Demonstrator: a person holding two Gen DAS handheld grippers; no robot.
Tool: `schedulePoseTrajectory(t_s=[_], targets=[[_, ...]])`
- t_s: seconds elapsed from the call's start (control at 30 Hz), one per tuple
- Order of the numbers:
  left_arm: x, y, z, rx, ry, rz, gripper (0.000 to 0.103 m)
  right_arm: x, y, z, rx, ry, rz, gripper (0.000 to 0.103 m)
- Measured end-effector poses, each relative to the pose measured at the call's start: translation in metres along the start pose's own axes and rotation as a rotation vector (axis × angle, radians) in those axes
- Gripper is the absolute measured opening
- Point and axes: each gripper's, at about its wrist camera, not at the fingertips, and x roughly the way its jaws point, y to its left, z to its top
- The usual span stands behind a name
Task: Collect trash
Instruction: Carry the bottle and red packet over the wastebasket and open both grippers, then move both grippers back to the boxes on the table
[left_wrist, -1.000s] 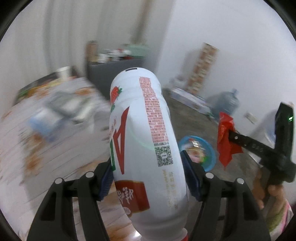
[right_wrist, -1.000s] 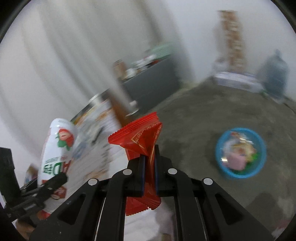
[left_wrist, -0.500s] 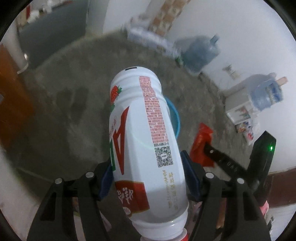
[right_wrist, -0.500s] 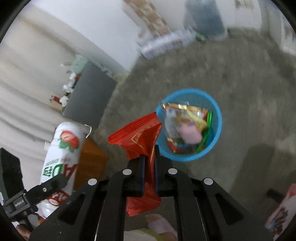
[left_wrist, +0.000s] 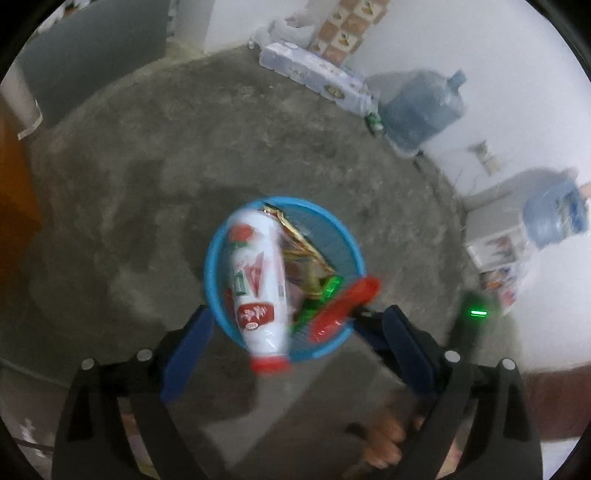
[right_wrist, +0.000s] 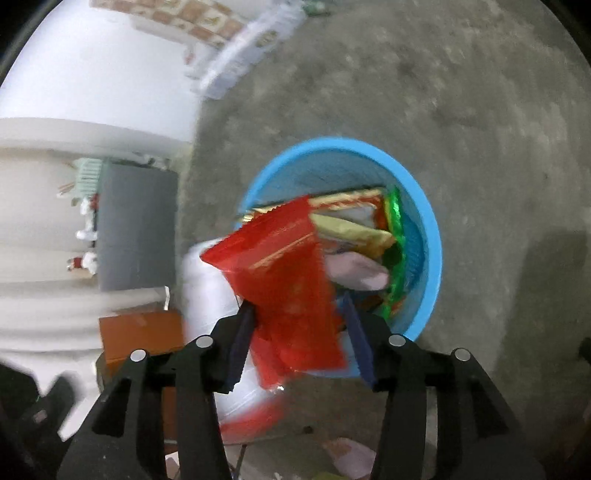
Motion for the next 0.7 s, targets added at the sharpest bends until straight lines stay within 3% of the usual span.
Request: schedulePoseTrajectory(t_s=[0.33,0.5,0.7], targets=[[-0.044,0.003,-0.009,-0.010,-0.056,-0.048,0.091,-0.002,-0.010,-0.017,-0.009,0.012,-0.011,0.052],[-0.083,0.004,-0.022,0.015,-0.100,-0.071,0.091,-0.020,0.001,-0.020,-0.067,-0.041,-0.009,0.059],[-0.148,0.025,-0.044,0.039,-0.177,-0.084,0.091,-0.055,0.011,-0.017,-0.109,-0.140,0.075,0.061]])
